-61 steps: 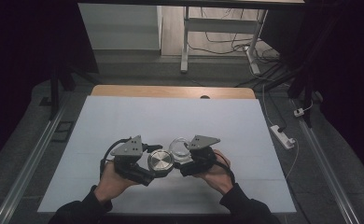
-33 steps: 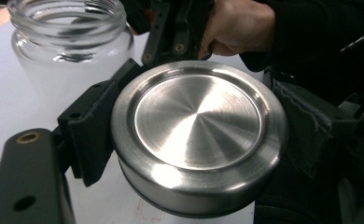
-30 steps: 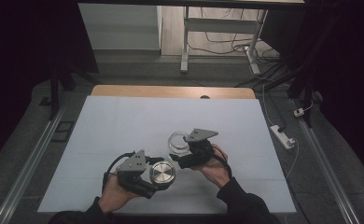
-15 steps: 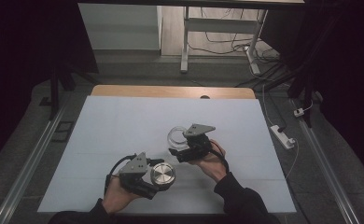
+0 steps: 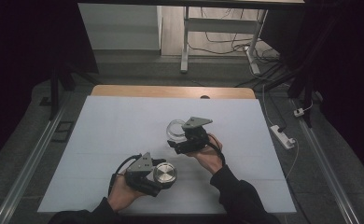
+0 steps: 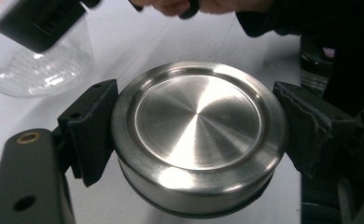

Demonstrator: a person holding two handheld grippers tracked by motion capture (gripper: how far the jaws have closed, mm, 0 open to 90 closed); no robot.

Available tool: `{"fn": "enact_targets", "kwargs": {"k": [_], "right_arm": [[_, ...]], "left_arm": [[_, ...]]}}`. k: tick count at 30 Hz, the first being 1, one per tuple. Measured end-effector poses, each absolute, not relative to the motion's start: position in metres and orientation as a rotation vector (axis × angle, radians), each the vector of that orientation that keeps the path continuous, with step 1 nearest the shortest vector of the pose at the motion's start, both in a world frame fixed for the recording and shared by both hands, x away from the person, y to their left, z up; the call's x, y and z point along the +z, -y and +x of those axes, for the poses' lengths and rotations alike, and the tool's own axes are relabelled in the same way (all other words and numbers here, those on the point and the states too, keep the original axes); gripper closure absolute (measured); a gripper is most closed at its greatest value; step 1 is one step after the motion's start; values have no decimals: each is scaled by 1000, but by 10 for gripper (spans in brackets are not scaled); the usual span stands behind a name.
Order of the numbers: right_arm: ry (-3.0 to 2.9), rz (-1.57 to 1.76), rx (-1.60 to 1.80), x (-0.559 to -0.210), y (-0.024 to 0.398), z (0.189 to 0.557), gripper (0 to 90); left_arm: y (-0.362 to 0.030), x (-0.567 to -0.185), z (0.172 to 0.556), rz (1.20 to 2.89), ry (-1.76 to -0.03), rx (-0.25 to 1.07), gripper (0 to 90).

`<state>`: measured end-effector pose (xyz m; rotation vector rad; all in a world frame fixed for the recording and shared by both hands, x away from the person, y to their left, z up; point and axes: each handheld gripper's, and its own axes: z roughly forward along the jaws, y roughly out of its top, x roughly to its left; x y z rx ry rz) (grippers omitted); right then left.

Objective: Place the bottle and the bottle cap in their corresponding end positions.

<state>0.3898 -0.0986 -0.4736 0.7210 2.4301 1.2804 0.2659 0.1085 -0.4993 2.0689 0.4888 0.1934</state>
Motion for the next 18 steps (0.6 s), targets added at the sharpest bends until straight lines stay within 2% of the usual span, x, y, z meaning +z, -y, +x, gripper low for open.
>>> {"fn": "enact_targets", "kwargs": {"k": [18], "right_arm": [[-2407, 756, 1252, -479, 84, 425, 152]], "left_arm": [[-96, -519, 293, 2078, -529, 187, 198]]}}
